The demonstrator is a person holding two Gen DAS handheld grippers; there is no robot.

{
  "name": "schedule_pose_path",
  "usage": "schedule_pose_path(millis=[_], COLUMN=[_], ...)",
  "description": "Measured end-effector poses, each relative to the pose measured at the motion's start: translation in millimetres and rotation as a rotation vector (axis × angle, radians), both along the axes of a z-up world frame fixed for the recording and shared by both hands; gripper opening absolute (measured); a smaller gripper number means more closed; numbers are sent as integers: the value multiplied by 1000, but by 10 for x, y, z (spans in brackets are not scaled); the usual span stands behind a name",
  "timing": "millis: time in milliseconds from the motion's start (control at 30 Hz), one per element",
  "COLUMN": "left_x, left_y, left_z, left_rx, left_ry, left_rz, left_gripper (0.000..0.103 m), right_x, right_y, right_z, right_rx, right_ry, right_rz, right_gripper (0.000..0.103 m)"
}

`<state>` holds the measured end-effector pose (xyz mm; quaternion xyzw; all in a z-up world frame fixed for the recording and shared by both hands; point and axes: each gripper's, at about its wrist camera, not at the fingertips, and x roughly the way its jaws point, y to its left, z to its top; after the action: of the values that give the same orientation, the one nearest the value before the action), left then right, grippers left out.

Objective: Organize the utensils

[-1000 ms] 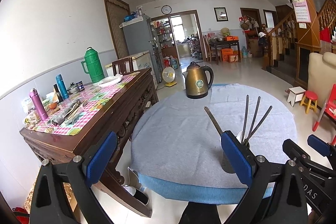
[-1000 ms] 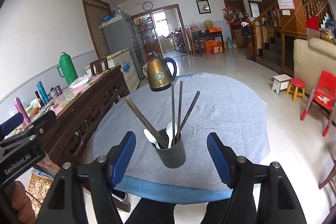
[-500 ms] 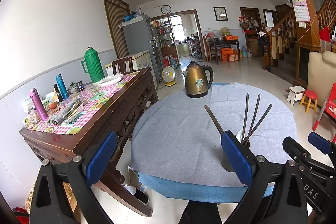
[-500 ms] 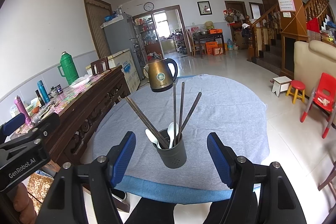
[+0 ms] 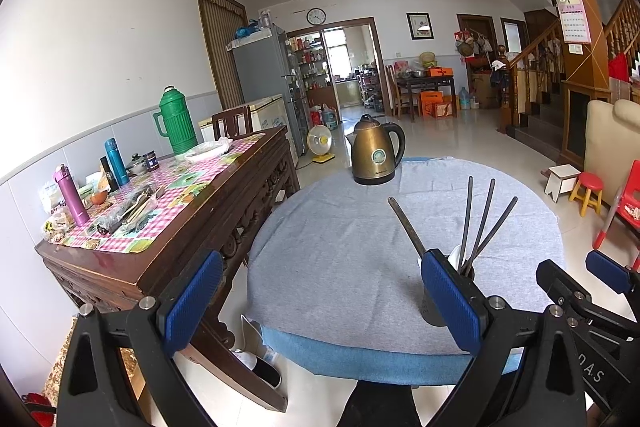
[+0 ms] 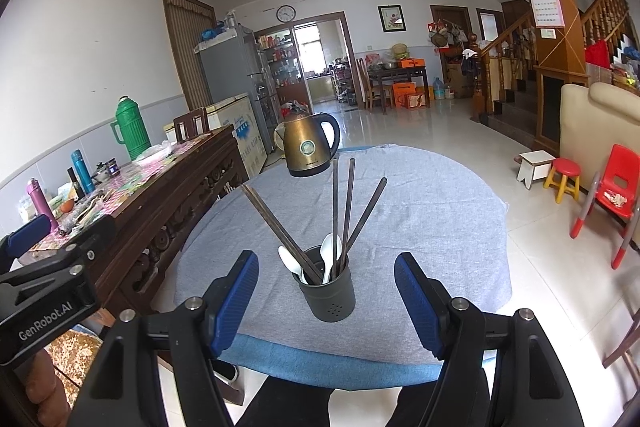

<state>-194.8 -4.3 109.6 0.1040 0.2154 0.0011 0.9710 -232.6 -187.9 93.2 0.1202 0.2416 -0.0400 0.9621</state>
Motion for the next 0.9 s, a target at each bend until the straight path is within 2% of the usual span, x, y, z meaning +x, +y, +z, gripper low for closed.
schedule_pose_path(millis=[900], left_x=[-20], left_y=[-9], left_z=[-59], left_rx=[-9], left_ry=[12], left_rz=[-1], left_gripper=[100], right_x=[10], right_y=[6], right_z=[33], right_rx=[-6], right_ry=[-3], right_rz=[-1], right_gripper=[74])
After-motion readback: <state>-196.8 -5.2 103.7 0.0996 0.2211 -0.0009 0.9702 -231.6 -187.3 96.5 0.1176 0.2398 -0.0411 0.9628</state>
